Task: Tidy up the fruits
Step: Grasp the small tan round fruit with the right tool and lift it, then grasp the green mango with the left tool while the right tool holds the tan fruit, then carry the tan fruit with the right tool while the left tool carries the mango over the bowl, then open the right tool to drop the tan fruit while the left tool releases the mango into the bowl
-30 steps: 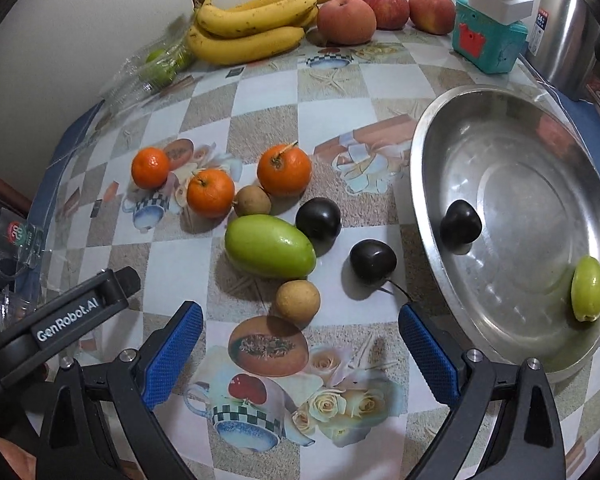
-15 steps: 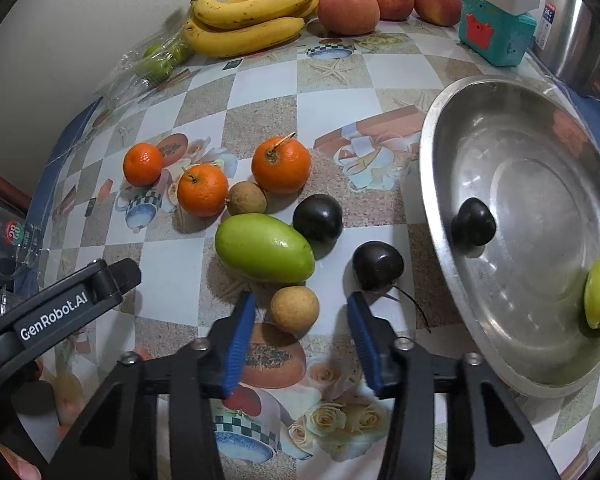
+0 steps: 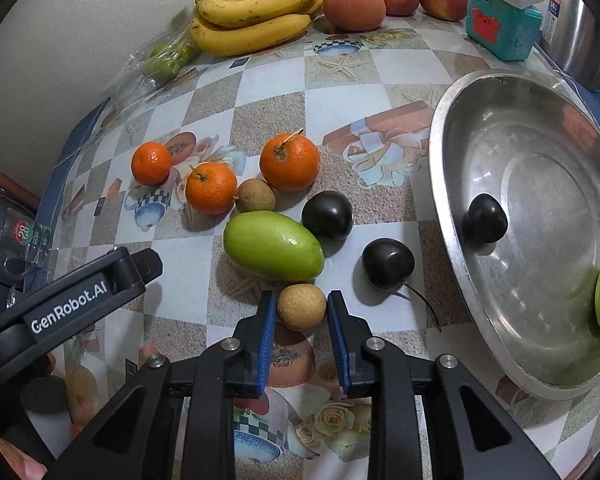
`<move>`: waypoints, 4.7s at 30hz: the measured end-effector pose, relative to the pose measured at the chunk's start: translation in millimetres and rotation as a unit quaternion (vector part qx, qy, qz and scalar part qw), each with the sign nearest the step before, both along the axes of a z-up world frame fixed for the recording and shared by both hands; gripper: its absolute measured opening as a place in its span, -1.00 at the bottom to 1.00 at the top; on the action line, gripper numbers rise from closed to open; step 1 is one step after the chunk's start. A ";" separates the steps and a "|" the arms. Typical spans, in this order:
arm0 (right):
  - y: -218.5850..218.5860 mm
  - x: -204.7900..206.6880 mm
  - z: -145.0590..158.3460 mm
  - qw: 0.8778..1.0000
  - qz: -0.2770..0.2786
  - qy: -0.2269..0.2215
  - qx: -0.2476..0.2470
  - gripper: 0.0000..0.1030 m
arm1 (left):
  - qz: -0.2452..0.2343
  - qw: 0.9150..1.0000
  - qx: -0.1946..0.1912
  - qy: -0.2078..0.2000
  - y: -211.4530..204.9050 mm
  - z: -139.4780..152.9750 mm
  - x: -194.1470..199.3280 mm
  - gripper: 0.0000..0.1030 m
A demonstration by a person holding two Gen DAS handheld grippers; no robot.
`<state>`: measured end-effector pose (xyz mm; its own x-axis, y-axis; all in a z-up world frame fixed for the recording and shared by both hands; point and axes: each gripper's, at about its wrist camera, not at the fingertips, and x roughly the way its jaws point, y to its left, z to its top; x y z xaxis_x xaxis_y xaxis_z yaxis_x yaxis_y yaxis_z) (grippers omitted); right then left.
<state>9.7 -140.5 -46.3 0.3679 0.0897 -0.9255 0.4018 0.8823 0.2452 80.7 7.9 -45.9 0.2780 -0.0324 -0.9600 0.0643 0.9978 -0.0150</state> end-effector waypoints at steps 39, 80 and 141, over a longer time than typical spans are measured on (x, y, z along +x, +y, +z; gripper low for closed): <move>-88.4 -52.7 47.3 0.989 -0.137 -0.054 -0.001 -0.48 | -0.176 0.982 -0.076 0.003 -101.6 4.0 -21.5 0.52; -114.4 -68.6 43.1 0.982 -0.183 -0.051 0.014 -0.48 | -0.199 0.973 -0.105 -0.048 -109.3 42.2 -30.8 0.09; -198.8 -85.1 31.9 0.962 -0.268 -0.047 -0.021 -0.28 | -0.383 0.915 -0.065 -0.107 -248.5 20.0 -73.2 0.18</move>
